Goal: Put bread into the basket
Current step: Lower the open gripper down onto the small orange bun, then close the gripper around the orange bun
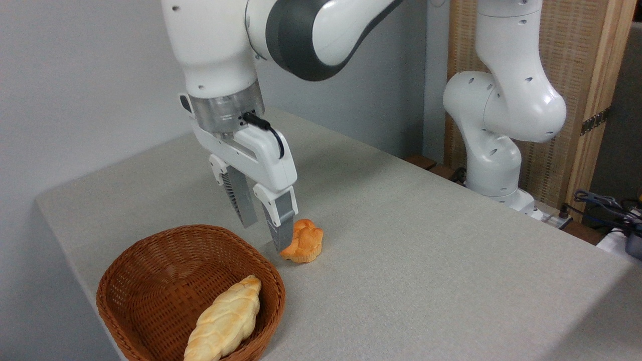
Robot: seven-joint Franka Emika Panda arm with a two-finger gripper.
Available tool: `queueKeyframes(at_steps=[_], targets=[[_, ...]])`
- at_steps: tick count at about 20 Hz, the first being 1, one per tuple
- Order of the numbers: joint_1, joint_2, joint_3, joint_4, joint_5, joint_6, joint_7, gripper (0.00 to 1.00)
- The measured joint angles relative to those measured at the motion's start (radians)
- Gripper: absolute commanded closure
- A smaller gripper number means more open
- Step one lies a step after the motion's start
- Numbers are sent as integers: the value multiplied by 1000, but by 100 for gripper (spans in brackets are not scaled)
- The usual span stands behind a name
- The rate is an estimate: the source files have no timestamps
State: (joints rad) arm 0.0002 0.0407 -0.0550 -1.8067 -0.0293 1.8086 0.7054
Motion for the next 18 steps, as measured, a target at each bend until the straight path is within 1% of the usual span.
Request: queueKeyframes(at_steps=[5, 9, 14, 18], targets=[[-4, -30, -2, -88, 0, 0, 36, 0], [-22, -51, -4, -149, -1, 0, 37, 0], [-57, -49, -5, -186, -7, 0, 37, 0], [-86, -27, -6, -196, -8, 0, 37, 0]])
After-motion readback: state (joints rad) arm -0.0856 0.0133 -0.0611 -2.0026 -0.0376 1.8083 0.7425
